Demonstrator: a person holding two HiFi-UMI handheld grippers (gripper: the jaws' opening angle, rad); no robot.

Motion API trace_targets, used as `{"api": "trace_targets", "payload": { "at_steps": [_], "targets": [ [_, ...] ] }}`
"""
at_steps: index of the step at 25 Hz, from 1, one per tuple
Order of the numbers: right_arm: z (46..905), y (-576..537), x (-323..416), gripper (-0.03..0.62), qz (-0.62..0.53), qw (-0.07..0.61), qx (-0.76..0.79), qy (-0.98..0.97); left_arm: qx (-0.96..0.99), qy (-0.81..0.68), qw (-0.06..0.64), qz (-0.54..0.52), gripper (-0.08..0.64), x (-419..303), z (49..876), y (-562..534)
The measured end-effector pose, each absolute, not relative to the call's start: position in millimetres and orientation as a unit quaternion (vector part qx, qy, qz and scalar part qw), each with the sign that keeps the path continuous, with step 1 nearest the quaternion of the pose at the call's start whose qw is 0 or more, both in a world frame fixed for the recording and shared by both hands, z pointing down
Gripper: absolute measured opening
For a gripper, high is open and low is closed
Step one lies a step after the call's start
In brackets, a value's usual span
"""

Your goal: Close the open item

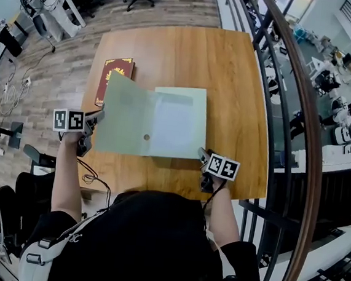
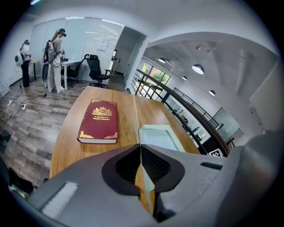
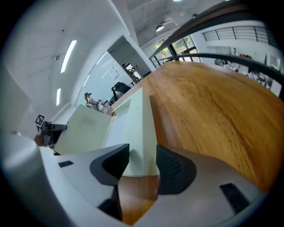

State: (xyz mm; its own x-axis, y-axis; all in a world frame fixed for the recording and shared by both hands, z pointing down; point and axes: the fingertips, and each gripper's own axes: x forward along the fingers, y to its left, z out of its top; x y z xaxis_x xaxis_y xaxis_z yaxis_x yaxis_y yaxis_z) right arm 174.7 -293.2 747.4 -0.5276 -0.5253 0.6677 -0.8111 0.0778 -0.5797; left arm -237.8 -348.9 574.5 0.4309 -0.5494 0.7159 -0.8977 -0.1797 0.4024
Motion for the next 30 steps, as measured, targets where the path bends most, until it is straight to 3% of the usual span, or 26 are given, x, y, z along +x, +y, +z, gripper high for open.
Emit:
{"api": "trace_targets", "payload": {
  "at_steps": [4,9,30],
  "targets": [
    [756,-284,168,0.176,0.577,0.084,0.434,-0.687,0.74,-0.491,0.401,0.223,0.011,-232,573,-353],
    [755,-270,153,0.163,0.548,0.121,0.42,-0.713,0.749,-0.488,0.383,0.235,0.009,-219,563,-354],
    [756,-245,82,0.152,0.583,0.134,0.359,-0.716,0.77,-0.464,0.274,0.341,0.011,-124,545,-342]
  ]
}}
